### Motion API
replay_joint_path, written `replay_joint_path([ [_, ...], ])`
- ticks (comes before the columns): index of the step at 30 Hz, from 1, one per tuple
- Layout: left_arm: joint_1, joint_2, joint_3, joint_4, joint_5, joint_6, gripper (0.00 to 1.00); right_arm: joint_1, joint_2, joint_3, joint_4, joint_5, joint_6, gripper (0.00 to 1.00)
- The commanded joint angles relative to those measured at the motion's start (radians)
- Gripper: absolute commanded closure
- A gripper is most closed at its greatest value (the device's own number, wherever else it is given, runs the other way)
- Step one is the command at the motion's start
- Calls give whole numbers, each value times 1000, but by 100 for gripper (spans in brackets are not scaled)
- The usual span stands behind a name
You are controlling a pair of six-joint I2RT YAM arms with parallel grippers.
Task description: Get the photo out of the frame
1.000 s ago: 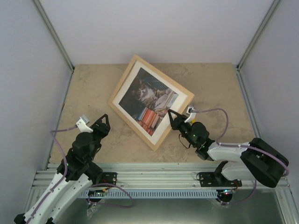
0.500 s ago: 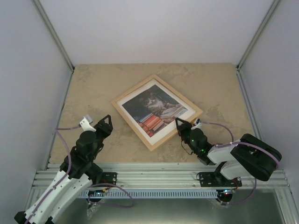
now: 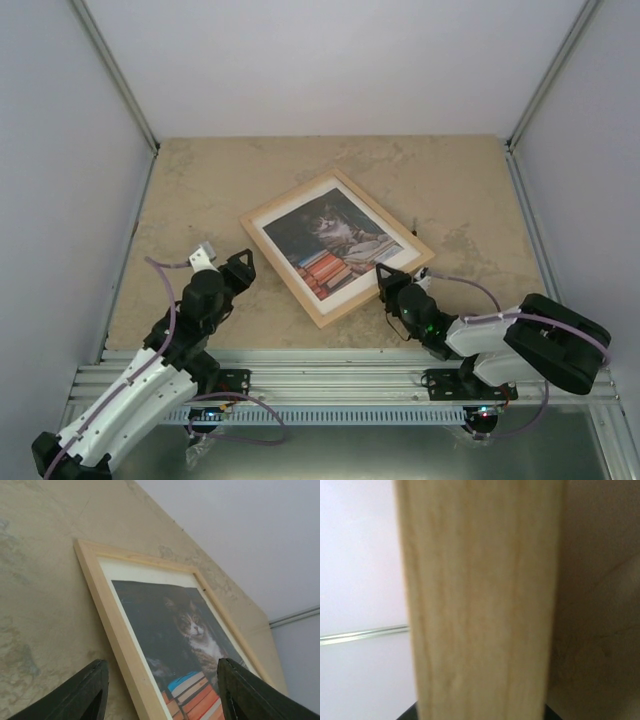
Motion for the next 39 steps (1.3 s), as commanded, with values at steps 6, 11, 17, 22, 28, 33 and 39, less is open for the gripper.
replay_joint_path([
  [6, -2, 38, -61, 45, 25, -5, 36, 111, -93, 33, -309, 121, 70, 77],
  [11, -2, 67, -84, 82, 47, -12, 36, 135, -85, 22, -326, 103, 98, 61],
  [17, -3, 91, -85, 82, 56, -10, 35, 164, -132, 25, -382, 71, 56, 36],
  [22, -2, 82, -84, 74, 48, -9, 34, 168, -246, 53, -580, 37, -12, 24],
  [28, -3, 112, -79, 72, 55, 4, 31, 169, -396, 13, -740, -22, -155, 17],
  [33, -2, 146, -78, 92, 58, 9, 30, 167, -534, 25, -894, -76, -298, 11],
  [39, -2, 212, -79, 134, 78, 20, 26, 96, -618, 192, -1080, -61, -716, 9],
])
